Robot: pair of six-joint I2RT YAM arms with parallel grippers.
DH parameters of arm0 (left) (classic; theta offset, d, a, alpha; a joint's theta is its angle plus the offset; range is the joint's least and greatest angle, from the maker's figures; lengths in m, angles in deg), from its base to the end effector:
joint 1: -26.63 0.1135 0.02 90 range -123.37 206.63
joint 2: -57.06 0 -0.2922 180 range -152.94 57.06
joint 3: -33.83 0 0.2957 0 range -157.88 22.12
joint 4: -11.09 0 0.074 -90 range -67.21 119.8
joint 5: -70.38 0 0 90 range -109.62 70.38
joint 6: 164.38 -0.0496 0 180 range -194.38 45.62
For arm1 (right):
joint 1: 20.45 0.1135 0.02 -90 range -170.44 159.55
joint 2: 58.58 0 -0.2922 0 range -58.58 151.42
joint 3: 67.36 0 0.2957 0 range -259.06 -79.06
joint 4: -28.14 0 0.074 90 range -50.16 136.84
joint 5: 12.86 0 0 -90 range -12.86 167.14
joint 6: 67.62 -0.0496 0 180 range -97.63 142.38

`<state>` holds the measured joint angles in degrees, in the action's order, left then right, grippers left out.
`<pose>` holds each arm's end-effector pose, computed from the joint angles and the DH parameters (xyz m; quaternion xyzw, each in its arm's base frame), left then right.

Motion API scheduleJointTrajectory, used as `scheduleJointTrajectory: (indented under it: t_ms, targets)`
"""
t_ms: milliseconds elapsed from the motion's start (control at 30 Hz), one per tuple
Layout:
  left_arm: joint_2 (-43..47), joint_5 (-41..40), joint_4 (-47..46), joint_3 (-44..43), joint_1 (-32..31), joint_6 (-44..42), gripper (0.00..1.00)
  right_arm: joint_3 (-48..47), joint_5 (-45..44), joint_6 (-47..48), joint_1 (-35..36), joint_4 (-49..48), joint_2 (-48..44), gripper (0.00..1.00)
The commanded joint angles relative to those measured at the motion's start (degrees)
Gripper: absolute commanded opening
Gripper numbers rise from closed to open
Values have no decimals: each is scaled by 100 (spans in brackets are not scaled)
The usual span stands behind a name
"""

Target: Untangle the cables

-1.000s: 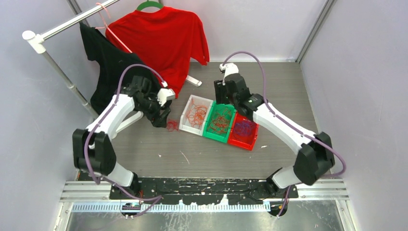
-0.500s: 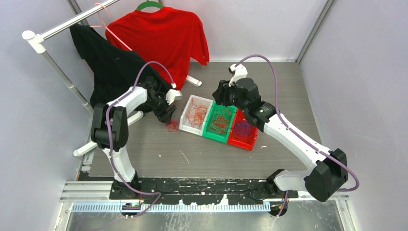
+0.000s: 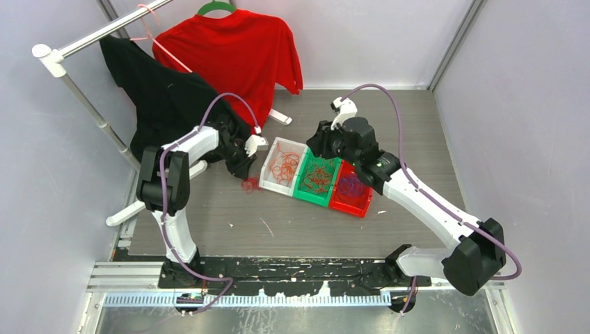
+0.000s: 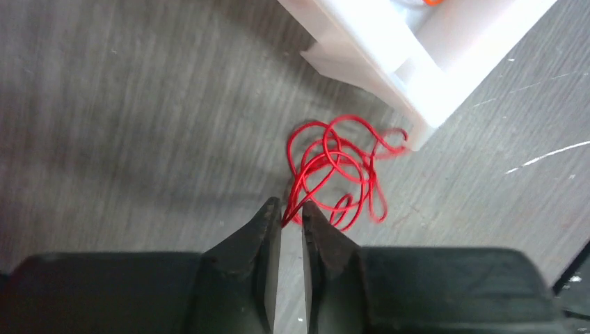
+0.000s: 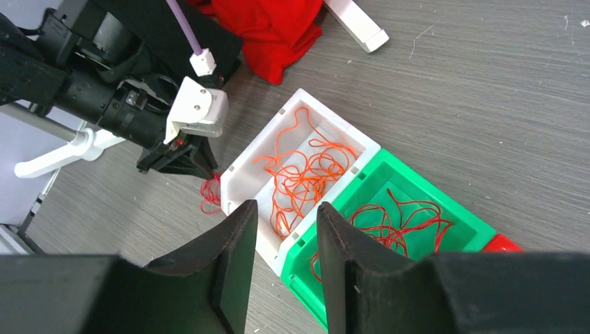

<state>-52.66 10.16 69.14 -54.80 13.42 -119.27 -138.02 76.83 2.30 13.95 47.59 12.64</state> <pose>0.3999 -0.1192 0.1672 0.4884 0.8292 -0.2211 0.1578 0.2788 0.1906 0.3450 -0.1006 0.8130 0.2605 0.5109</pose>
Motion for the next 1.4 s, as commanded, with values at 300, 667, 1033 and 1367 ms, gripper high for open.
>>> scheduleJointTrajectory:
  t_ms: [300, 667, 1033, 1367]
  targets:
    - [2128, 216, 1990, -488, 15, -4, 0, 146, 509, -258, 90, -959, -312, 47]
    - [3429, 1023, 3449, -1454, 16, 646, 0, -132, 882, 1036, 1953, -2327, 342, 80]
    - [4075, 1370, 3637, -1334, -114, 1054, 0, -534, 592, 1056, 2572, -2690, 1229, 78]
    - [4132, 1570, 3551, -1409, -141, 1085, 0, 114, 92, 1059, 2444, -2672, 903, 13]
